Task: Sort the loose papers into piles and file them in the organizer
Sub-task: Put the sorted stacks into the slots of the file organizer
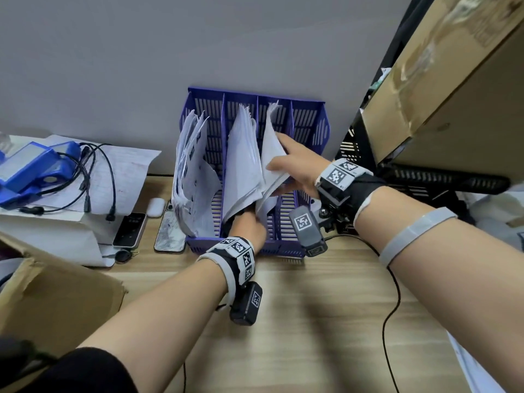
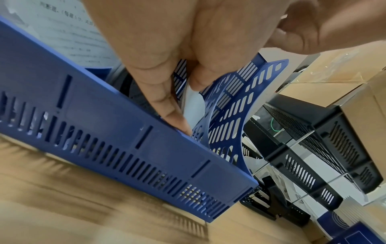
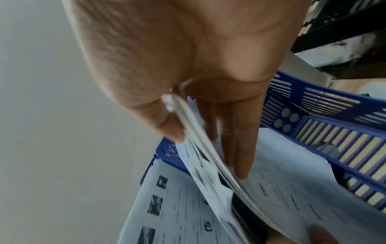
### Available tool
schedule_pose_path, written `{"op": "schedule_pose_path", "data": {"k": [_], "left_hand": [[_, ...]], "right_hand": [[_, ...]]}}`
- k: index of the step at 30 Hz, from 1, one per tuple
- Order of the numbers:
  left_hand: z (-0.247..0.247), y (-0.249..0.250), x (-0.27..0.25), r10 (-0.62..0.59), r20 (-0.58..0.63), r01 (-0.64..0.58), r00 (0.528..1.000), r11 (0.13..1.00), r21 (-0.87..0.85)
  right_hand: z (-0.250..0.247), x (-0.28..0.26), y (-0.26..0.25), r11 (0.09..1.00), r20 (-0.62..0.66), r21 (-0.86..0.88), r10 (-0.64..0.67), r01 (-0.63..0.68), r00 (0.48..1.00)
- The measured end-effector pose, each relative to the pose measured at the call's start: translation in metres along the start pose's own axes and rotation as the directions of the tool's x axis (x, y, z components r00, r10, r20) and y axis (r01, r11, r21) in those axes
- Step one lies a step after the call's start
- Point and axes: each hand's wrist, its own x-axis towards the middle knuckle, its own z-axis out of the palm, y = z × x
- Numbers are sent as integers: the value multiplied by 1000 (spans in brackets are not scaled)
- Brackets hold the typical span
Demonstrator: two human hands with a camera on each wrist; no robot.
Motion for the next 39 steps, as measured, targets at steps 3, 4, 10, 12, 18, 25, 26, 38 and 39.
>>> {"op": "schedule_pose_path", "data": {"k": [3, 4, 10, 12, 18, 25, 26, 38, 39], "left_hand": [[2, -1, -6, 3, -40, -3, 999, 1000, -3], [2, 0, -7, 12, -68, -13, 998, 1000, -14], [-2, 5, -2, 19, -106, -24, 994, 998, -50], [0, 3, 1, -47, 11, 48, 999, 998, -32], [-11, 23, -8, 34, -189, -57, 981, 991, -119], [-40, 51, -11, 162, -374, -258, 913, 940, -223], [-40, 50, -11, 170, -388, -274, 906, 933, -233], [-4, 32, -26, 145, -301, -149, 942, 989, 10], [-1, 31, -25, 118, -301, -119, 946, 993, 15]], "right_hand": [[6, -7, -6, 976, 19, -189, -110, 111, 994], [6, -7, -9, 965, 35, -214, -150, 154, 988], [-11, -10, -4, 950, -107, -208, -259, 234, 960], [-13, -15, 7, 941, -154, -320, -162, 106, 975], [-12, -29, -19, 916, -130, -340, -269, 211, 954], [-21, -46, -62, 802, -201, -395, -551, 448, 810], [-23, -48, -63, 797, -225, -399, -565, 454, 794], [-24, -63, -39, 866, -150, -388, -399, 317, 905], [-24, -62, -37, 857, -135, -417, -389, 304, 911]]}}
